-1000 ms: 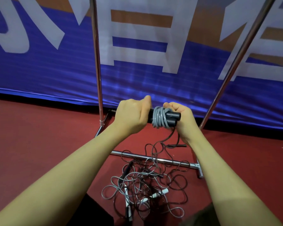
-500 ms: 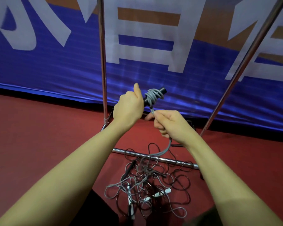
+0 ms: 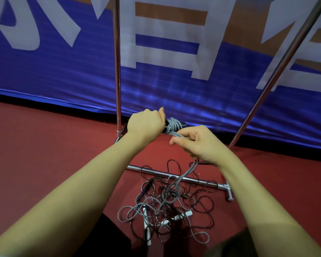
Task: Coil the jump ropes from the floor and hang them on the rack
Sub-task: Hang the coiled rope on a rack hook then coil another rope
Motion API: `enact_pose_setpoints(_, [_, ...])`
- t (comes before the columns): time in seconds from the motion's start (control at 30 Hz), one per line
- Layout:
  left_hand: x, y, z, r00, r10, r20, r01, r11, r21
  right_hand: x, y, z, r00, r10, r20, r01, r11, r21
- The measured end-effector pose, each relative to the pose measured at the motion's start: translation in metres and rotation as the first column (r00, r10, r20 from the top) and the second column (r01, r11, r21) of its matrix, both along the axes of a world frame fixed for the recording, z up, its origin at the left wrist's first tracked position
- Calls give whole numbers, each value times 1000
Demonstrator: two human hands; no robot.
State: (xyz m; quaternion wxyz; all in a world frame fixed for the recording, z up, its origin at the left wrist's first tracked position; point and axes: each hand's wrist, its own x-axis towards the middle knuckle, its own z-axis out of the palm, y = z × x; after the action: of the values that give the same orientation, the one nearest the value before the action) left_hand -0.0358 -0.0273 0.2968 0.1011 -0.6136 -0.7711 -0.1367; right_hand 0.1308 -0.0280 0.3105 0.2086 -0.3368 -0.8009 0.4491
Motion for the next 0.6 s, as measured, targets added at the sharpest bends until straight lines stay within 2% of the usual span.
enact_pose_setpoints(0.07, [1, 0, -4, 994, -66, -84, 63, 997, -42, 2, 2, 1, 1000, -26, 8, 25, 993, 115])
enact_pose_setpoints(0.13, [3, -1, -7, 971, -153, -185, 139, 986, -88, 3, 2, 2, 996, -84, -35, 89, 982, 166])
enact_pose_setpoints(0.27, [7, -5, -8, 913, -311, -266, 280, 949, -147, 8, 7, 1, 973, -175, -148, 199, 966, 168])
enact_pose_setpoints(0.4, [13, -8, -4, 892, -372, -258, 347, 928, -137, 10, 10, -1, 938, -254, -234, 275, 960, 59])
enact_pose_setpoints(0.47, [15, -9, -5, 857, -432, -281, 425, 901, -89, 10, 12, -1, 917, -289, -275, 299, 954, -6])
enact_pose_setpoints(0.53, [15, -13, -5, 824, -473, -311, 510, 859, 45, 11, 15, -2, 897, -316, -307, 316, 947, -52])
enact_pose_setpoints(0.6, [15, -17, -2, 829, -497, -257, 542, 827, 148, 12, 19, -4, 876, -333, -350, 311, 943, -120])
